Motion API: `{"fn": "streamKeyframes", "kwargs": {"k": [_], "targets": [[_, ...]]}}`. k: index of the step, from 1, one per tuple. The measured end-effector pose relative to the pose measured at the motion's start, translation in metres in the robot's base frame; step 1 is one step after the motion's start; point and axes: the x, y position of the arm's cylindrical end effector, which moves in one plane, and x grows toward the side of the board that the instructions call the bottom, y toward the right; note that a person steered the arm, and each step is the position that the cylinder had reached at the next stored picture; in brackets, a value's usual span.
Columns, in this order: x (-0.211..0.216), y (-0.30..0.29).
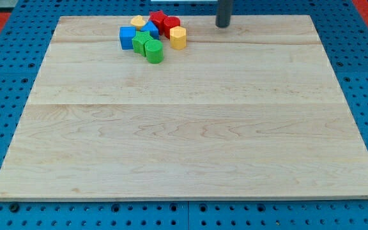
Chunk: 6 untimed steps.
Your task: Move the red star towards bottom left
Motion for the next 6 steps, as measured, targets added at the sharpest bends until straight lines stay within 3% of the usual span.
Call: {"fn": "streamKeyframes", "kwargs": {"k": [1,5,6], "targets": [[-0.002,-0.019],[-0.003,-0.213],[-0.001,-0.206]]}}
